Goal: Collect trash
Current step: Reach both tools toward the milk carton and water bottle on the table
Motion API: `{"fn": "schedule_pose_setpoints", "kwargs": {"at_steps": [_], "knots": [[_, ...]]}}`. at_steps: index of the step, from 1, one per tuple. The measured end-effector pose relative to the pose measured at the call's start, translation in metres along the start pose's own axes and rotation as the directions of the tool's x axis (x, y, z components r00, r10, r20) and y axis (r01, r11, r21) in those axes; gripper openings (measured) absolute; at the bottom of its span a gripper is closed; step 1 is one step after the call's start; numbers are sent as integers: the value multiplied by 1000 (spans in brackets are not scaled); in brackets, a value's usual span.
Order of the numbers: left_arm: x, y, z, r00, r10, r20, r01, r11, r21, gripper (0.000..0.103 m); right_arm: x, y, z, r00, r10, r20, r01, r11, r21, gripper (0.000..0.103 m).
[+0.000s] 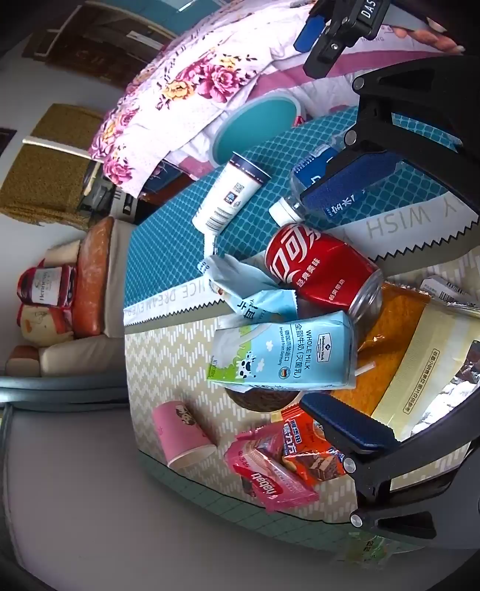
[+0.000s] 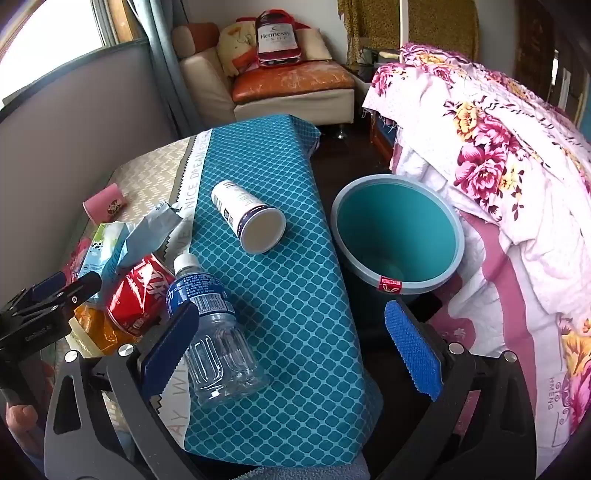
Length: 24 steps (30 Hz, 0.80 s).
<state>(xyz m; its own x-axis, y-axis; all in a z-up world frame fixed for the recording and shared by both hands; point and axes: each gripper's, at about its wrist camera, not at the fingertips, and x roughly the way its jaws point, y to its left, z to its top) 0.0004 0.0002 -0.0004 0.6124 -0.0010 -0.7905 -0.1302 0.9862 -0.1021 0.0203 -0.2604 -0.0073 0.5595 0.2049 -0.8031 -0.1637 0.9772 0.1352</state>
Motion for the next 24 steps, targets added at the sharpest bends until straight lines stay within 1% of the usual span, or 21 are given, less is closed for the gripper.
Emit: {"fn": "schedule_pose_setpoints", "kwargs": {"at_steps": [5,6,10,12,14,19,24], "knots": [[4,3,2,1000,-1,-14,1,1000,-7,99,-2,2,2,1000,-4,6,4,1000,-4,97],[-1,1,0,1000,-8,12,8,1000,0,99,-2,2,3,1000,-4,5,4,1000,-3,97],[-4,-1,1,1000,-9,7,9,1000,0,99,0,-2,0,1000,-8,9,8,1000,-4,97],[-7,-1,0,1000,-10,7,10,1000,1,99,-6,5,9,1000,-8,9,8,1000,-1,97],[-10,-4,-2,1000,-9,8,9,1000,4,99,-7,5,10,1000,-6,9,6,1000,4,97],[-6,-2,0,1000,-11,-8,11,1000,-3,99,-7,0,10,1000,-1,5,1,1000,3,97],[-5,-2,-1,1000,-10,-8,10,1000,1,99,-3,5,12,1000,1,-7,-1,1000,-10,97]]}}
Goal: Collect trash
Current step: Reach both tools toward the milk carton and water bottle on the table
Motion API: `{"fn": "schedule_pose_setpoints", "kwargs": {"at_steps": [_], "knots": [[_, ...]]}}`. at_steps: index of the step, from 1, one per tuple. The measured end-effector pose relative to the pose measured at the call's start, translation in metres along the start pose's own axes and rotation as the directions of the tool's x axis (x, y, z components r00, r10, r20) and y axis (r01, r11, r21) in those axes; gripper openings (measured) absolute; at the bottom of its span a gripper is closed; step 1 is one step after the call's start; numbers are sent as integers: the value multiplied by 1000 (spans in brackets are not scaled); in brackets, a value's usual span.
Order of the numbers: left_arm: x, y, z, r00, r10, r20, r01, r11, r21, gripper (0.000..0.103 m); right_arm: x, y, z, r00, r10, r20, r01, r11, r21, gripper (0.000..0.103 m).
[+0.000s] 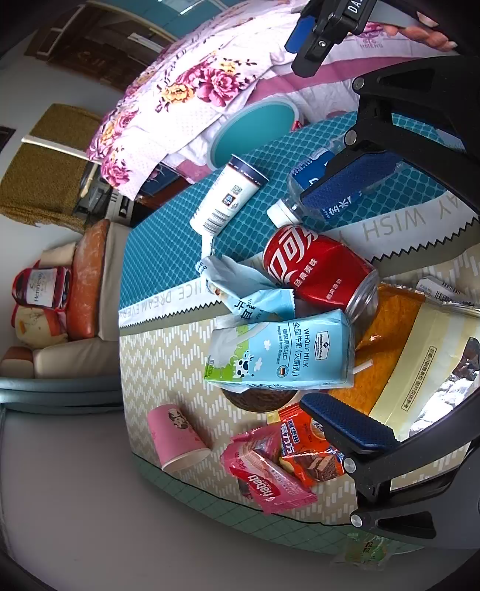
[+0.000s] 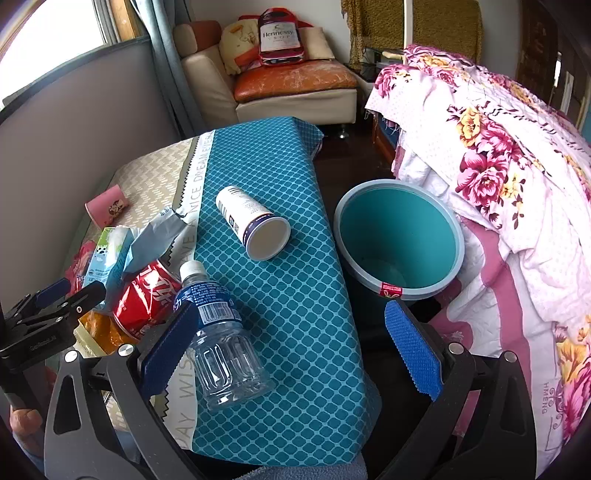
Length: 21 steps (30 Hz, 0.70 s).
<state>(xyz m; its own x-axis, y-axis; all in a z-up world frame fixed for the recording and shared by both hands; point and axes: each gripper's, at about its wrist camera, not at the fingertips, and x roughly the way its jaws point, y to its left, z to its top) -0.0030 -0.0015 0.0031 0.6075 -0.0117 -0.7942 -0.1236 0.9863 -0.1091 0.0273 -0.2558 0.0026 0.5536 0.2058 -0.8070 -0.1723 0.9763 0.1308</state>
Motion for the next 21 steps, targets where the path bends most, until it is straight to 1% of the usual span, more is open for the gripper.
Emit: {"fn": "schedule_pose_setpoints", "kwargs": {"at_steps": [7,14,21], "knots": [[1,0,0,1000,-2,-4,2,1000,-5,99,0,2,1,1000,-2,-3,2,1000,0,97],[4,1,-7,1000,-11,-5,11,1000,12,99,6,5,-1,1000,-9,-21,9,1000,-4,97],[6,0,-4,1000,-16,-12,16,1000,17,99,10,4,-2,999,-12,-36,12,1000,0,97]]}}
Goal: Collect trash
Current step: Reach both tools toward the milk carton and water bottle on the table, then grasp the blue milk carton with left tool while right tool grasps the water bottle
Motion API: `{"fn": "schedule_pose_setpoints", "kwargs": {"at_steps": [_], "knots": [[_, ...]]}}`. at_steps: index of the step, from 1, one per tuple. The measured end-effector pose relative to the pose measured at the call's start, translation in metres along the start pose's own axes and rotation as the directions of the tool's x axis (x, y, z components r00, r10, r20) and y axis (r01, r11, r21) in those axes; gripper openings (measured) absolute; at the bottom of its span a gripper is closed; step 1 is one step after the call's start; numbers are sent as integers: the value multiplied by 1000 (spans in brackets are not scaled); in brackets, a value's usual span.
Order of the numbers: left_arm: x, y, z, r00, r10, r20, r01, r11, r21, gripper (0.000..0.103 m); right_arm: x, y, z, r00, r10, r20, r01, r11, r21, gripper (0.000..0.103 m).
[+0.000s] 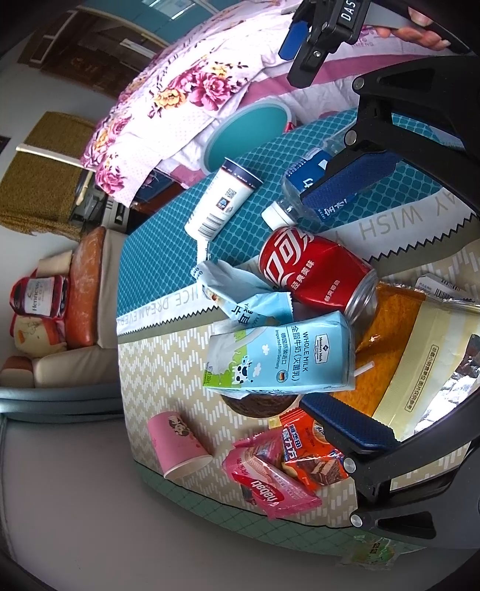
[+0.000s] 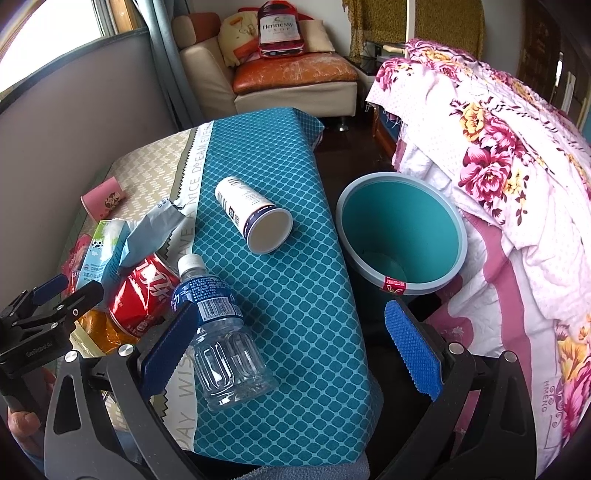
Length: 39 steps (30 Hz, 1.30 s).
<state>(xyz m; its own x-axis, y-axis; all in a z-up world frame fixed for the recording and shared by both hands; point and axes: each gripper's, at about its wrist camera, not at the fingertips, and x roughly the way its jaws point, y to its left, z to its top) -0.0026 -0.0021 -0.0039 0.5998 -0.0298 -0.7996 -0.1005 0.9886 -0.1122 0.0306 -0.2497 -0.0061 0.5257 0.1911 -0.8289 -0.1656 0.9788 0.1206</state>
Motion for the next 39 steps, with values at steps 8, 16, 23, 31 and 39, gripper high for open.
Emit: {"fn": "schedule_pose_setpoints", "kwargs": {"at_steps": [8,16,23,31,39], "knots": [[0,11,3,1000,-20,1,20,999,-30,99,4,-9,3,1000,-1,-24,2,999,37,97],[2,16,5,999,-36,-8,36,999,-15,99,8,-1,3,999,4,-48,-2,1000,30,97],[5,25,7,999,-37,-18,37,999,-12,99,16,10,2,996,18,-87,-18,1000,7,97],[8,52,16,998,-43,-47,41,998,-37,99,39,34,5,978,100,-181,-109,993,-39,94],[18,68,23,996,-17,-92,13,999,-37,99,72,61,0,947,110,-302,-156,979,-131,77]]}}
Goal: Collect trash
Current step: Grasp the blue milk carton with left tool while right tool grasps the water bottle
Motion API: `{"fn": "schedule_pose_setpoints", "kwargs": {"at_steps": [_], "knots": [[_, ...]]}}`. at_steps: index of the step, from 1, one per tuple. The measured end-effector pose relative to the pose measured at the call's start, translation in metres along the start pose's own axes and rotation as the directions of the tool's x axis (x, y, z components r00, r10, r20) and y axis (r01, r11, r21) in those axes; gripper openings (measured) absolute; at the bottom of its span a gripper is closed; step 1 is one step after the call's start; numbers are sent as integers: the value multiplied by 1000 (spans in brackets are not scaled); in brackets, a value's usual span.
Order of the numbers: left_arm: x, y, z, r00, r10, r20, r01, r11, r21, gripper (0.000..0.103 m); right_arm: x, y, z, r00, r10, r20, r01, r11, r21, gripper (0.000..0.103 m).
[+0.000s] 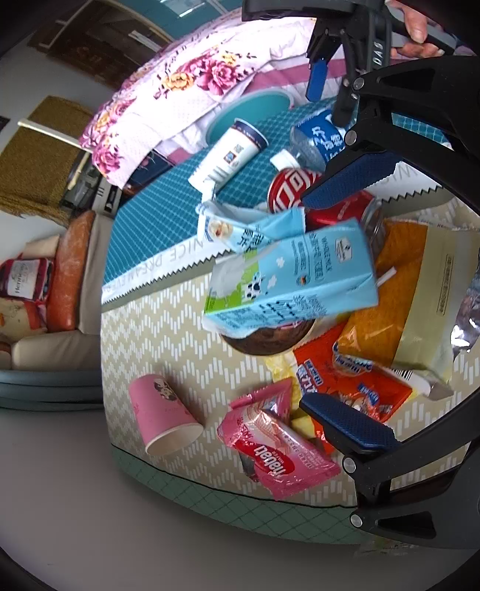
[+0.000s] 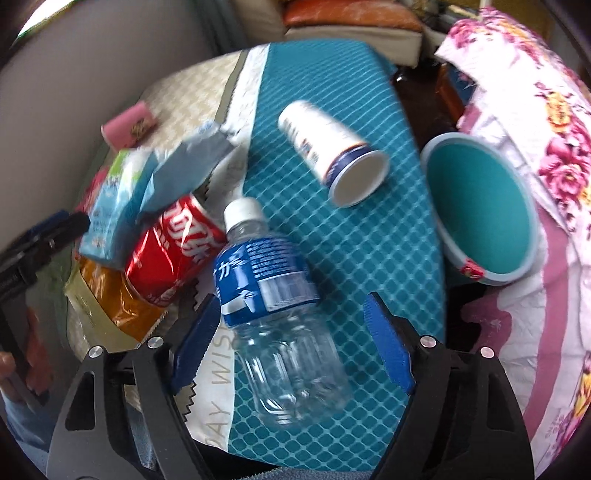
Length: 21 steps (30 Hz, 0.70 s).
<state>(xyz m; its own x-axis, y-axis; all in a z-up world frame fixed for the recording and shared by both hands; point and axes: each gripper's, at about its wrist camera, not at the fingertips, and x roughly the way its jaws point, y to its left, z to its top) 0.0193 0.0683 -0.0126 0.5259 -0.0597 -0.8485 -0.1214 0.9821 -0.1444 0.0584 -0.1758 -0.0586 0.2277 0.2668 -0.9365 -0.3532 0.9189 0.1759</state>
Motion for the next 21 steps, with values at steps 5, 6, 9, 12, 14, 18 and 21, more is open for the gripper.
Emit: {"fn": "schedule_pose_setpoints", "kwargs": {"at_steps": [5,6,9,12,14,18,21], "knots": [[12,-3,8,999,23,-35,-22,999,31,95,18,8,5,998,2,-56,-5,999,-40,77],[16,-6,9,998,39,-45,-37,998,46,94,20,8,5,998,0,-58,-2,999,-42,77],[26,-14,12,995,64,-78,-58,995,81,93,25,9,7,997,10,-71,-13,999,-46,77],[38,-21,15,989,113,-100,-100,987,122,93,29,9,8,997,4,-80,-9,998,-60,77],[46,-21,16,985,122,-119,-107,986,130,89,31,11,9,998,11,-69,-16,997,-73,72],[55,-17,14,982,93,-163,-75,991,115,59,30,16,6,999,4,-35,-8,993,-118,65],[48,-16,13,985,94,-143,-79,991,107,59,29,10,4,998,49,-29,-51,995,-83,64]]}}
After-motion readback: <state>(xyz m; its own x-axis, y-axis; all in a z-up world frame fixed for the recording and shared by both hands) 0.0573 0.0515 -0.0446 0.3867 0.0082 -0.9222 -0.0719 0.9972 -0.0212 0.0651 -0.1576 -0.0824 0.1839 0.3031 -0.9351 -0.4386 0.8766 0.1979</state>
